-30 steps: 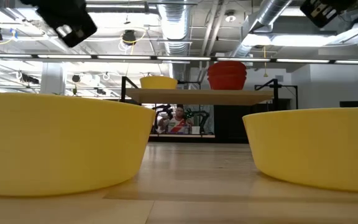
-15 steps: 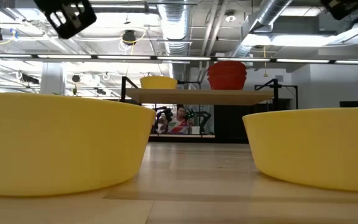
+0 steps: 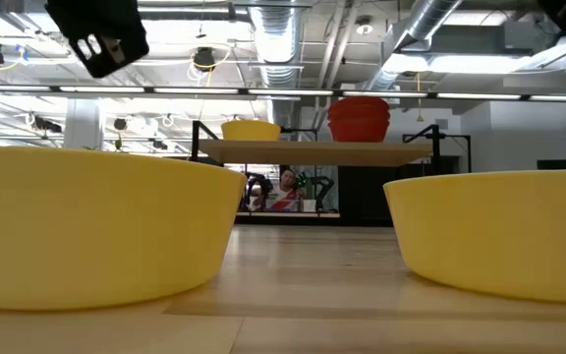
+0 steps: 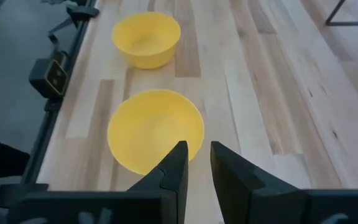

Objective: Pick & Place Mini bowls
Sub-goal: Stack the left yellow bowl on top of the yellow bowl on the shelf

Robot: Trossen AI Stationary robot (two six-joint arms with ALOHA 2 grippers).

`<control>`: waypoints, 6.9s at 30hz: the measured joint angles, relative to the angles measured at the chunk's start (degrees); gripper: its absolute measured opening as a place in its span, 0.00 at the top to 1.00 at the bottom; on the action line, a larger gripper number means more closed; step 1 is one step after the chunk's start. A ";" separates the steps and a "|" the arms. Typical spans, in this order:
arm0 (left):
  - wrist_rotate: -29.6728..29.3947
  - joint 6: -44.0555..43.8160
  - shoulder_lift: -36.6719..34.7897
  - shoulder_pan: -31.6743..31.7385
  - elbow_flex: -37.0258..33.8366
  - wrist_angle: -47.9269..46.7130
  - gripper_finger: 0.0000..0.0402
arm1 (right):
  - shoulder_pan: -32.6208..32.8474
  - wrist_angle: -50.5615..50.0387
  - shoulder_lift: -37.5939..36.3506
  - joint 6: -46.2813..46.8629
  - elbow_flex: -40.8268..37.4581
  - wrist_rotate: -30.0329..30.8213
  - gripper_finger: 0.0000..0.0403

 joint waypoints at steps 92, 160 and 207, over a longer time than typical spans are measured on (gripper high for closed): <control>0.71 -2.99 8.54 2.57 -3.59 2.67 0.78 | -4.94 29.66 -22.41 3.13 -30.08 -1.71 0.85; 2.26 -3.29 15.14 2.60 -3.58 7.74 0.78 | -4.93 31.33 -22.44 3.17 -30.08 -1.75 0.85; 0.21 -7.36 13.72 2.93 -2.08 11.27 0.99 | -4.94 31.35 -22.44 3.19 -30.08 -1.78 0.85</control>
